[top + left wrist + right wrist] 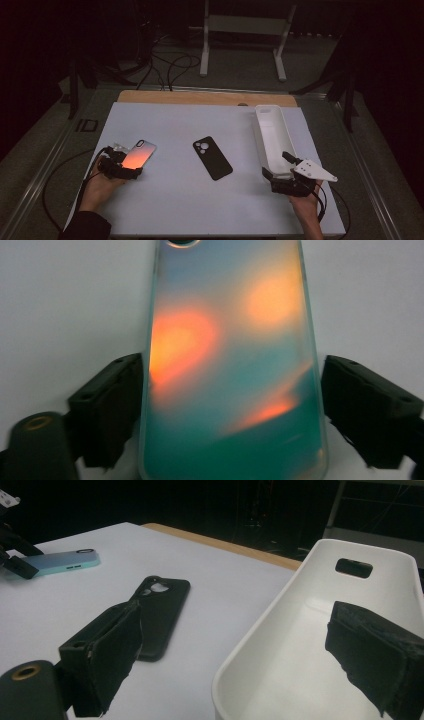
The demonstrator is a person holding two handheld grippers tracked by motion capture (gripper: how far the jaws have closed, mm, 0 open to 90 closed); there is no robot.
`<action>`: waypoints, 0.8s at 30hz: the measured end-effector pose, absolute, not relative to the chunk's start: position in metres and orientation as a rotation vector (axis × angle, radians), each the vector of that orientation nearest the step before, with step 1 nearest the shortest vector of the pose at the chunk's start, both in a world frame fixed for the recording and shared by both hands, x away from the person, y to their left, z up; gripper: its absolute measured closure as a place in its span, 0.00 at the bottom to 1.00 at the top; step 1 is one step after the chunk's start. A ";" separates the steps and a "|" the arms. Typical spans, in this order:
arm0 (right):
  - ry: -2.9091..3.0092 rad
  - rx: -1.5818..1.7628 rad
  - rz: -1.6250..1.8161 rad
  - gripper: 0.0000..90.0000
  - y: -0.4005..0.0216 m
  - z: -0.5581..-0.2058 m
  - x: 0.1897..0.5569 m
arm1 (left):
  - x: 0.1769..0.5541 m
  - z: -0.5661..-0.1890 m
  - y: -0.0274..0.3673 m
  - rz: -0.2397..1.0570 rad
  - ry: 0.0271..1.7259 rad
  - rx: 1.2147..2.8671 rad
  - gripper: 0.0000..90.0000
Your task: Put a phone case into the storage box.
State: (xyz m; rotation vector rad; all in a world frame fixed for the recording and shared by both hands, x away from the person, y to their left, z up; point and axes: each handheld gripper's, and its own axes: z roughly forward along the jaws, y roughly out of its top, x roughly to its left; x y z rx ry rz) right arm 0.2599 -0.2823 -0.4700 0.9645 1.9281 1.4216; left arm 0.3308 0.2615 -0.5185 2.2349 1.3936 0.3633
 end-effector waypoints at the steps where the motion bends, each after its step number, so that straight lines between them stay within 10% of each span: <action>1: 1.928 0.964 1.422 0.09 -0.282 -0.470 0.260 | 0.331 -0.517 0.261 0.360 1.396 2.248 0.18; 24: 1.942 0.969 1.429 0.09 -0.282 -0.471 0.262 | 0.322 -0.507 0.253 0.411 1.379 2.168 0.19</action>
